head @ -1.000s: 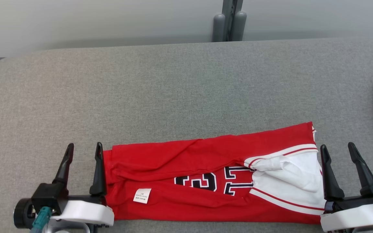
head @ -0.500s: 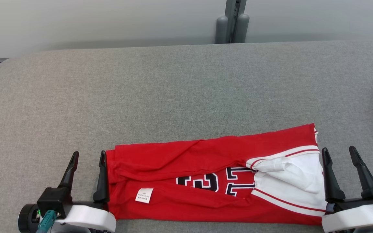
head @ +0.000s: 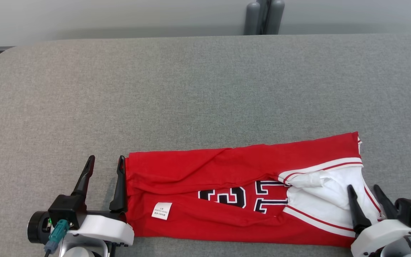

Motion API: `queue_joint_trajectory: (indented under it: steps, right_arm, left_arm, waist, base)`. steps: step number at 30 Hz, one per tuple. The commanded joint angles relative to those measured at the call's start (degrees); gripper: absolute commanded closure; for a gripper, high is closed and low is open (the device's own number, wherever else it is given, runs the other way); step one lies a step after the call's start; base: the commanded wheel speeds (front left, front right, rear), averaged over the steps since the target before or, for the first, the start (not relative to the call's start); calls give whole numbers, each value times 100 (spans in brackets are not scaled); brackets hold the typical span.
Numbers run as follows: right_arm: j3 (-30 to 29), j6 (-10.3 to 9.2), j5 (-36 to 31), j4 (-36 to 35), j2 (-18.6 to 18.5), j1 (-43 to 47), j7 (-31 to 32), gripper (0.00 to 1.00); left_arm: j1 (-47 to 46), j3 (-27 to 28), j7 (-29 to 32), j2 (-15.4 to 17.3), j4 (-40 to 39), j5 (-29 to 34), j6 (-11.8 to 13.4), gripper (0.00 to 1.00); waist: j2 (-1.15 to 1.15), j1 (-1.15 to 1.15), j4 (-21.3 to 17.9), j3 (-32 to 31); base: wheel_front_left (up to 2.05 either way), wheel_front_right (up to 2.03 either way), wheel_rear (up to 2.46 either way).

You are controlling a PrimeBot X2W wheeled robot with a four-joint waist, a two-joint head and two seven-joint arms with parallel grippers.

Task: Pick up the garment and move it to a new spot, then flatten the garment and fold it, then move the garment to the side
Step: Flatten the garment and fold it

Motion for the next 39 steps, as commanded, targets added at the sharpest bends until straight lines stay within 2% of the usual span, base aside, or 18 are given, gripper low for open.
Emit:
queue_joint_trajectory:
  steps: [1, 7, 8, 9, 10, 16, 22, 29, 35, 39]
  right_arm:
    - [75, 1, 88, 221, -74, -149, 23, 0]
    - [512, 6, 351, 860, -158, -334, 288, 0]
    - [571, 5, 429, 919, -155, -341, 337, 16]
    - [641, 5, 470, 982, -159, -333, 411, 53]
    - [699, 5, 538, 1027, -165, -325, 459, 100]
    - [700, -14, 796, 1021, -384, -357, 313, 100]
    - [343, -14, 885, 935, -637, -256, 113, 100]
    - [7, -10, 784, 687, -766, -131, -13, 100]
    - [-134, -4, 559, 45, -760, -36, 50, 100]
    - [7, 1, 337, -843, -635, 50, 284, 100]
  left_arm:
    - [-104, 9, -5, 7, 28, 24, -14, 0]
    - [-172, 22, -6, -42, 81, 53, -48, 0]
    - [-172, 27, -6, -51, 86, 56, -50, 0]
    - [-168, 36, -6, -57, 85, 60, -50, 0]
    - [-160, 43, -6, -60, 83, 69, -56, 0]
    - [-120, 74, -6, -87, 94, 107, -93, 0]
    - [-70, 91, -6, -120, 81, 113, -126, 0]
    - [-14, 118, -6, -146, 97, 123, -157, 0]
    - [50, 124, -6, -162, 114, 125, -170, 0]
    - [58, 139, -6, -161, 111, 111, -192, 0]
  waist:
    - [0, 0, 11, 35]
    - [0, 0, 40, 51]
    - [0, 0, 45, 47]
    - [0, 0, 45, 41]
    - [0, 0, 42, 36]
    - [0, 0, 7, 7]
    - [0, 0, -19, -39]
    - [0, 0, -61, -85]
    - [0, 0, -117, -155]
    - [0, 0, -146, -213]
  base:
    - [0, 0, 0]
    - [0, 0, 0]
    - [0, 0, 0]
    - [0, 0, 0]
    - [0, 0, 0]
    - [0, 0, 0]
    - [0, 0, 0]
    - [0, 0, 0]
    - [0, 0, 0]
    - [0, 0, 0]
